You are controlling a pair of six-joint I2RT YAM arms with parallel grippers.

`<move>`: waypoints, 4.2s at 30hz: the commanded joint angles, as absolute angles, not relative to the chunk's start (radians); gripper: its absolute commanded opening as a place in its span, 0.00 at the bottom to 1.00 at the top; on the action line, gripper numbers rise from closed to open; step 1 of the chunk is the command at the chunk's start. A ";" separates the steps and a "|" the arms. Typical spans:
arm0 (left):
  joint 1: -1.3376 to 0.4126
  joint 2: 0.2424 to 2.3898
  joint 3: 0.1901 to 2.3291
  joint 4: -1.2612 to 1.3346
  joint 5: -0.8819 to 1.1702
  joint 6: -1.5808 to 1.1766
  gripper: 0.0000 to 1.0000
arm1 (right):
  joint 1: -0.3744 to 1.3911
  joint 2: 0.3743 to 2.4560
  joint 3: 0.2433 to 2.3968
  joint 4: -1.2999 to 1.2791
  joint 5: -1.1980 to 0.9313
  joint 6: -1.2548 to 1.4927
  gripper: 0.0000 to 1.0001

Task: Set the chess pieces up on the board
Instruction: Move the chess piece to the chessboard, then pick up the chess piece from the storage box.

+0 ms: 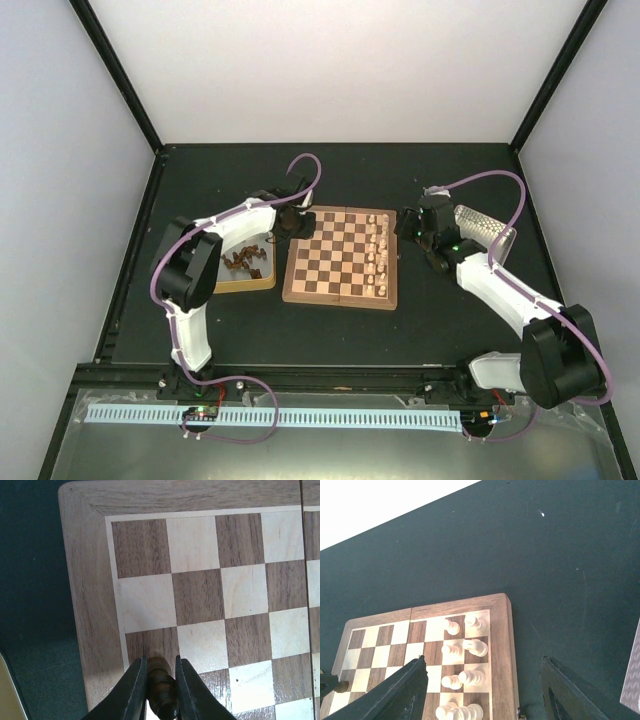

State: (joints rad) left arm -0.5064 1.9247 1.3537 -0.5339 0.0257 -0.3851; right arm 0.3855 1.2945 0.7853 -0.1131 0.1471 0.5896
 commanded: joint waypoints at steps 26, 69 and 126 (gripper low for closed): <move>-0.491 1.798 1.419 -0.605 -0.025 -0.407 0.61 | 0.380 1.250 0.798 -0.128 0.096 0.606 0.63; -0.157 1.511 0.869 -0.562 -0.196 -0.596 0.07 | 0.381 1.260 0.805 -0.152 0.010 0.605 0.58; -0.486 1.179 1.002 -0.274 0.517 -0.688 0.08 | 0.742 1.285 0.529 0.638 -0.307 0.519 0.70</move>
